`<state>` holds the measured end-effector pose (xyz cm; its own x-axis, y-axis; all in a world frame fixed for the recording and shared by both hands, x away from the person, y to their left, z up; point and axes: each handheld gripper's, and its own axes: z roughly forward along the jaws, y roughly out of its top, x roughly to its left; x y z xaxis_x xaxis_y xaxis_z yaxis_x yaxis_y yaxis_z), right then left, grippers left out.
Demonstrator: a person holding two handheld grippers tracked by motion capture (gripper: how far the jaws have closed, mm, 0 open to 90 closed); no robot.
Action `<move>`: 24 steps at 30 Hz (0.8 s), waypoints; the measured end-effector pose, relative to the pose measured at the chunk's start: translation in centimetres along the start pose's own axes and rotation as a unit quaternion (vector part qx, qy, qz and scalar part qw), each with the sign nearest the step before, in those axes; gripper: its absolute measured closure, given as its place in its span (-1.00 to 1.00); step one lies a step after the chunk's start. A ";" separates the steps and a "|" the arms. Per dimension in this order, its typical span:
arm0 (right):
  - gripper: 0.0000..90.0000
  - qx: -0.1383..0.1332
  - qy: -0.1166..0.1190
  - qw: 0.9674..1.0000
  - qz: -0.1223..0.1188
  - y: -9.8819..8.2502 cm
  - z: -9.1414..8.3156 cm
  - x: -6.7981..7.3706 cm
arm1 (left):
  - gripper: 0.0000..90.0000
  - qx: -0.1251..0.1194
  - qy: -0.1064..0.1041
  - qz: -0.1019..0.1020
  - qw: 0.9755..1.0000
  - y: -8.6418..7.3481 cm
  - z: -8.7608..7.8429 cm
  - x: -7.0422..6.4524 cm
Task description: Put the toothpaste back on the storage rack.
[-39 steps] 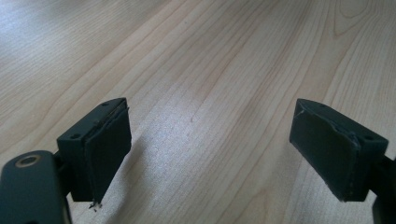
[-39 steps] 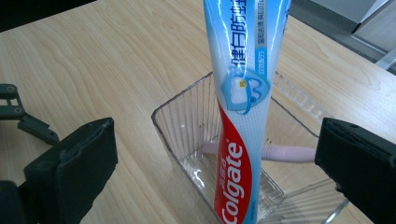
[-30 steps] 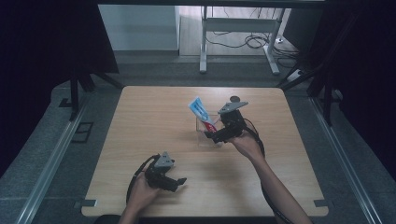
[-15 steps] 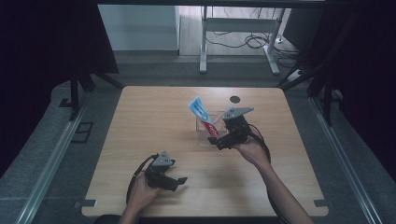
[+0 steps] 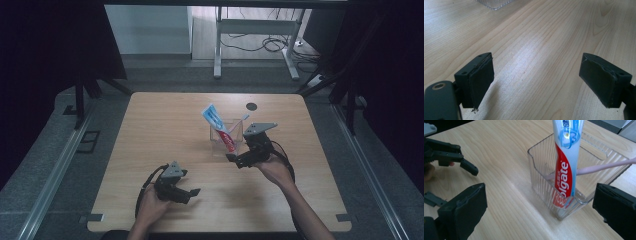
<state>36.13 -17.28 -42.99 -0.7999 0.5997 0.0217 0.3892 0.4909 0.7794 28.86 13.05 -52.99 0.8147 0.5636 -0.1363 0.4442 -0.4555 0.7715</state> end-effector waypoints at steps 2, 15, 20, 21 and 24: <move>-1.00 0.002 -0.002 1.000 0.000 -0.4 -0.2 0.0 | -0.72 -0.004 0.001 -0.005 1.000 0.0 -0.1 0.1; -1.00 0.013 -0.001 1.000 -0.012 -2.8 -1.4 0.6 | -0.72 -0.006 0.006 -0.014 1.000 0.0 -0.2 0.2; -1.00 0.012 -0.001 1.000 -0.015 -3.7 -1.7 0.9 | -0.72 0.001 0.012 -0.004 1.000 0.0 -0.2 0.2; -1.00 0.012 -0.002 1.000 -0.014 -3.9 -1.8 1.0 | -0.72 0.005 0.015 0.001 1.000 0.0 -0.3 0.2; -1.00 0.012 -0.005 1.000 -0.011 -4.6 -2.1 1.0 | -0.72 0.006 0.019 0.001 1.000 0.0 -0.3 0.2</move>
<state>32.58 -20.23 -45.26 -0.8042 0.5944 -0.0020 0.3818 0.5192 0.7646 28.90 13.33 -52.86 0.8010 0.5882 -0.1115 0.4474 -0.4645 0.7642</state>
